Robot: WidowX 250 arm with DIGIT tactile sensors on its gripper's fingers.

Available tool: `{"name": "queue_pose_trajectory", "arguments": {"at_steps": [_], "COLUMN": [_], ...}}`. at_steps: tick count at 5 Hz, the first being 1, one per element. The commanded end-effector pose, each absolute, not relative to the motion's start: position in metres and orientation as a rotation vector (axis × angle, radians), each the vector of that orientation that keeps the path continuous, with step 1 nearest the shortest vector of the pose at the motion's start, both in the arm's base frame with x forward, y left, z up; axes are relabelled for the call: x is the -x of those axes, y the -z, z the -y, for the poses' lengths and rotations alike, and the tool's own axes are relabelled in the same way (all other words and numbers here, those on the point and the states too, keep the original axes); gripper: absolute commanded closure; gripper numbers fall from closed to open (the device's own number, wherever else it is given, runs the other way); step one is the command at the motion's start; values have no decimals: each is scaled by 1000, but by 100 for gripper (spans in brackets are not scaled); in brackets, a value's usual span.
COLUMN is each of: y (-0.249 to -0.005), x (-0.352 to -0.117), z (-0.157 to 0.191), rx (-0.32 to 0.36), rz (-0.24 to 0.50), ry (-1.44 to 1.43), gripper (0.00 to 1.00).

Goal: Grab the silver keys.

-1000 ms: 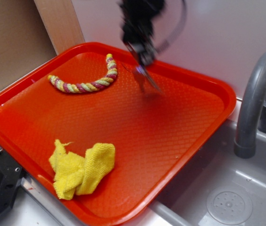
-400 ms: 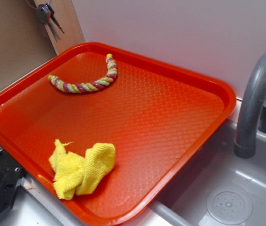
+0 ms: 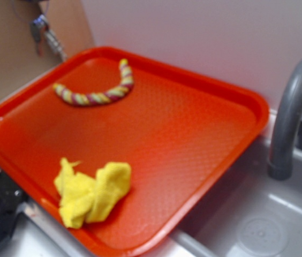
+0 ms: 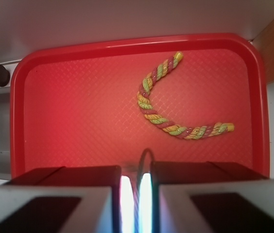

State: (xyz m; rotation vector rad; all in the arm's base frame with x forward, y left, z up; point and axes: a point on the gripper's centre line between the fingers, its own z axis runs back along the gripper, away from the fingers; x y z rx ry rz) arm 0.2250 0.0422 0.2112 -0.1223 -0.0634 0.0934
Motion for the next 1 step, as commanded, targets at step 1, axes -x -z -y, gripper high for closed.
{"name": "queue_pose_trajectory", "arguments": {"at_steps": [1], "y": [-212], "x": [-218], "z": [-29], "rx": [100], "rz": [106], "ry": [-101], "gripper": [100]}}
